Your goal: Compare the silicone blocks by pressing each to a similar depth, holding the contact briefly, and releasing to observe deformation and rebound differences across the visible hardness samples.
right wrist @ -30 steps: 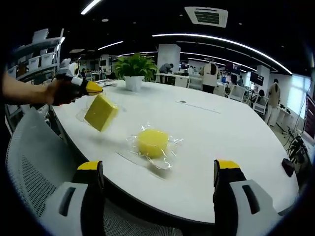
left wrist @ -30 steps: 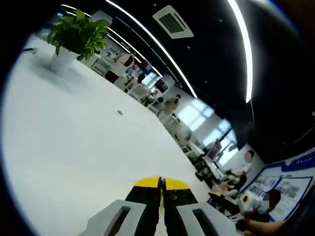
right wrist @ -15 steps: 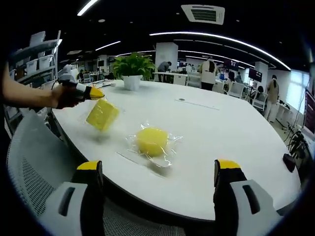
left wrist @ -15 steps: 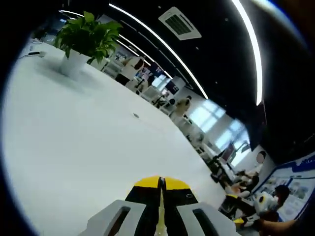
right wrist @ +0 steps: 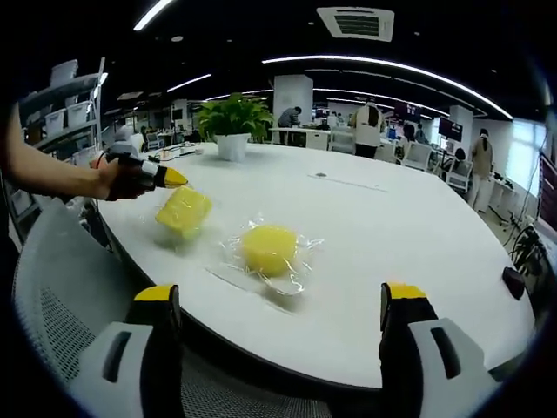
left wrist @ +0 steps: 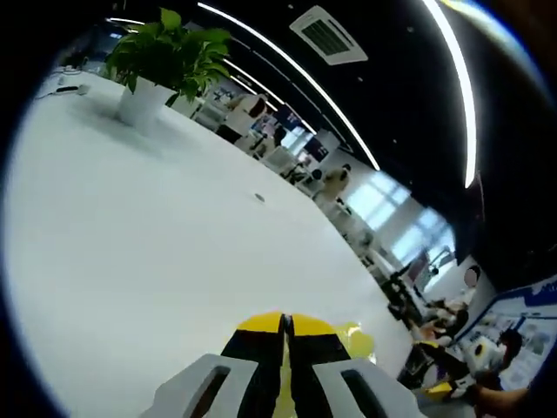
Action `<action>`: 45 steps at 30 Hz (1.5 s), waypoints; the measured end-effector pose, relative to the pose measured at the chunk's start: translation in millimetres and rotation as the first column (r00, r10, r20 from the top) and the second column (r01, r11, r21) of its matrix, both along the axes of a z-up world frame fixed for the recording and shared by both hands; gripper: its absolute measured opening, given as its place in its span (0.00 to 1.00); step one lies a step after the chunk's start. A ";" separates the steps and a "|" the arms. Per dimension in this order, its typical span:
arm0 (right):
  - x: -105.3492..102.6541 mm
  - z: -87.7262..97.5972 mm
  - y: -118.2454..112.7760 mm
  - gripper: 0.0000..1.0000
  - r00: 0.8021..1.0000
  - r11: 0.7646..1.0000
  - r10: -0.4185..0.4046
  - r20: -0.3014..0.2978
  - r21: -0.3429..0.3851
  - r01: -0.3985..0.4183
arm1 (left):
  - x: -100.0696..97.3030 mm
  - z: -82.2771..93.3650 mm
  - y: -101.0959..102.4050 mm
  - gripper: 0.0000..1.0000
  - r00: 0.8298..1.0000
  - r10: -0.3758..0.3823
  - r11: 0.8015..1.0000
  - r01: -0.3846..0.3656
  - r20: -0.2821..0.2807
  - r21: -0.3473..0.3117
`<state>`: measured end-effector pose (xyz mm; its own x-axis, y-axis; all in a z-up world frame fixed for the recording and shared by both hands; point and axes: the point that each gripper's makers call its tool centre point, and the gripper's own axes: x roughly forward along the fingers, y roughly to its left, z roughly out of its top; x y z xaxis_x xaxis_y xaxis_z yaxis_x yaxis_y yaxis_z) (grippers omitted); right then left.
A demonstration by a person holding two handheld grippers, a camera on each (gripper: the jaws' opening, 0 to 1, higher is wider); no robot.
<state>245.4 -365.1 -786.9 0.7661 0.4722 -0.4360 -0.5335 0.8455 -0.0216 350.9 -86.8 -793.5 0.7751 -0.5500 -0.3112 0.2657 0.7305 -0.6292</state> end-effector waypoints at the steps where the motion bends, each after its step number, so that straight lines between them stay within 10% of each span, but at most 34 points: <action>1: -0.2 -0.5 0.5 0.89 1.000 1.000 0.003 -0.002 -0.002 -0.003 | 1.1 -2.1 -0.3 0.00 1.000 0.000 1.000 0.000 -0.006 -0.004; 20: -3.6 -6.1 -2.0 0.90 1.000 1.000 -0.002 -0.014 -0.023 0.001 | 13.4 -40.5 10.9 0.01 0.997 0.043 0.997 -0.038 -0.069 0.068; 45: -5.8 -6.9 0.0 0.89 1.000 0.999 0.017 -0.019 -0.030 -0.017 | -1.9 -16.9 21.8 0.39 0.990 0.041 0.979 -0.067 0.133 0.194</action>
